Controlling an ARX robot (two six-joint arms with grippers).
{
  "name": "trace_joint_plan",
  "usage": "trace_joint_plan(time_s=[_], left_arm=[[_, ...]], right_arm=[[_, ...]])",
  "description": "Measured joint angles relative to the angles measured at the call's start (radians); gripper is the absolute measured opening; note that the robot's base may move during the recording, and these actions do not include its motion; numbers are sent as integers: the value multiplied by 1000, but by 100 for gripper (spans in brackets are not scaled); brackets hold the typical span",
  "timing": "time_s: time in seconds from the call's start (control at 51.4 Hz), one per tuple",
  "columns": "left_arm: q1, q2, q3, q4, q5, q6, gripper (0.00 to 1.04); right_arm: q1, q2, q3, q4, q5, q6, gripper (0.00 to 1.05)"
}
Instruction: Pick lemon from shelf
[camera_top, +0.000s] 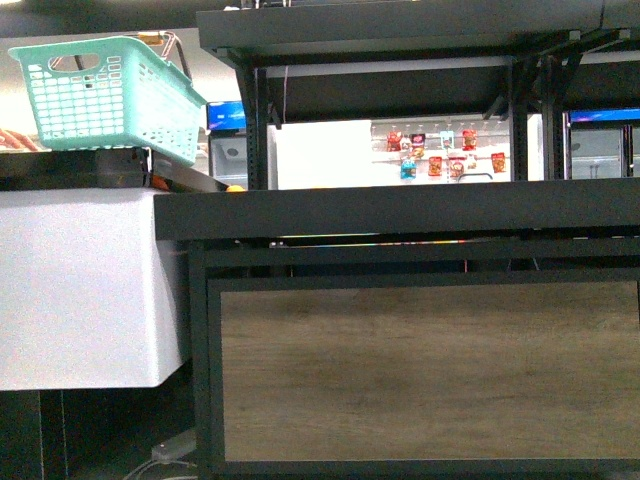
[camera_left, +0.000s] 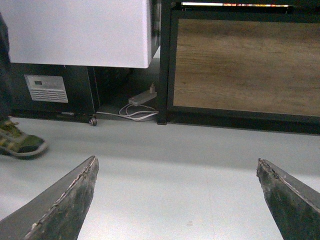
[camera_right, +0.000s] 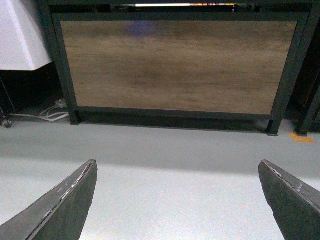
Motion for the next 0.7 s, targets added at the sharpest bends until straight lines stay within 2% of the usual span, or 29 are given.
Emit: trace_joint_plan(time_s=[0.701], left_arm=[[0,0,0,0,0,0,97]], right_arm=[[0,0,0,0,0,0,97]])
